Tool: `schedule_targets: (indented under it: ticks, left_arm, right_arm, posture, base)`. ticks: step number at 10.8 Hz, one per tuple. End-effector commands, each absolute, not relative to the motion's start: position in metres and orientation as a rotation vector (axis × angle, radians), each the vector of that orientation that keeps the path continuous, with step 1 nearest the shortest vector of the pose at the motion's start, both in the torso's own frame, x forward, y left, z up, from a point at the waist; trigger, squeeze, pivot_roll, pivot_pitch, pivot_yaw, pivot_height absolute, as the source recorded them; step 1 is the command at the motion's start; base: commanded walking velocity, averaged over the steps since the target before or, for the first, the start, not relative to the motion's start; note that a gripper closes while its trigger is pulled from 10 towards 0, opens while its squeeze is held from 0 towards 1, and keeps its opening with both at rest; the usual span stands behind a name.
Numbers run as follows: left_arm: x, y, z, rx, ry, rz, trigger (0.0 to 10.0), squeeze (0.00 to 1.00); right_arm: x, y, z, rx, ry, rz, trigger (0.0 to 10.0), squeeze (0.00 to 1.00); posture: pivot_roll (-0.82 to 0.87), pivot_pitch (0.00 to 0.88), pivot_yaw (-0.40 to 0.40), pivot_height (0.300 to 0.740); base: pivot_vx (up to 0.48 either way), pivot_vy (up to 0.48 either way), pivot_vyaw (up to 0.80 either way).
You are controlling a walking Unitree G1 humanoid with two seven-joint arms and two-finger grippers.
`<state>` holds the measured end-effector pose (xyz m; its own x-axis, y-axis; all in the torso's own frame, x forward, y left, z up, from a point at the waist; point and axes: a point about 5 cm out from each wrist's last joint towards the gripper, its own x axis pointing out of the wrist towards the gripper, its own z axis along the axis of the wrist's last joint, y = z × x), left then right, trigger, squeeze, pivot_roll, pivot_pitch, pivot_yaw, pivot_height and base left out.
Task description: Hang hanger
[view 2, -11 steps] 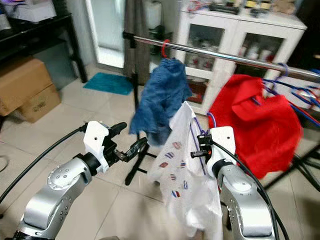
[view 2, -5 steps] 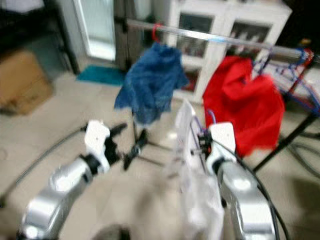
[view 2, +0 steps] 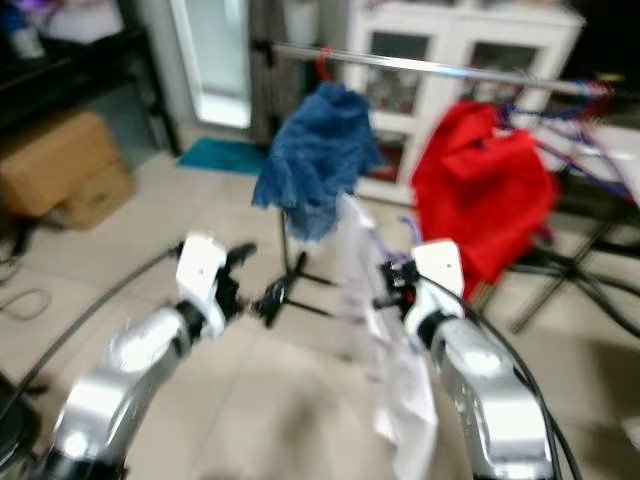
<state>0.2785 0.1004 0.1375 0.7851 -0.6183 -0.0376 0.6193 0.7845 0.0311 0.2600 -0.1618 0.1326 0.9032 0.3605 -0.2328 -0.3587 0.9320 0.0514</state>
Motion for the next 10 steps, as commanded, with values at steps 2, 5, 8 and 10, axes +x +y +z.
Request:
schedule_targets:
  ticks: [2, 5, 8, 10]
  left_arm:
    - [0.291, 0.099, 0.135, 0.090, 0.031, -0.675, 10.0, 1.00]
    - [0.316, 0.094, 0.141, 0.151, -0.023, -0.634, 10.0, 0.61]
    - [0.326, 0.092, 0.147, 0.165, -0.078, -0.584, 0.0, 0.00]
    - [0.330, 0.093, 0.152, 0.153, -0.116, -0.569, 0.0, 0.00]
  right_arm:
    - [0.264, -0.140, 0.160, 0.086, 0.131, 0.547, 10.0, 0.00]
    - [0.262, -0.126, 0.175, 0.166, 0.093, 0.703, 10.0, 0.00]
    - [0.262, -0.126, 0.177, 0.183, 0.096, 0.737, 10.0, 0.00]
    - [0.262, -0.127, 0.177, 0.193, 0.102, 0.737, 10.0, 0.00]
  posture:
    - [0.07, 0.000, -0.019, 0.740]
    - [0.06, 0.000, -0.025, 0.740]
    - [0.06, 0.000, -0.026, 0.740]
    - [0.06, 0.000, -0.028, 0.740]
  base:
    - [0.000, 0.000, 0.00]
    - [0.000, 0.000, 0.00]
    - [0.000, 0.000, 0.00]
    - [0.000, 0.000, 0.00]
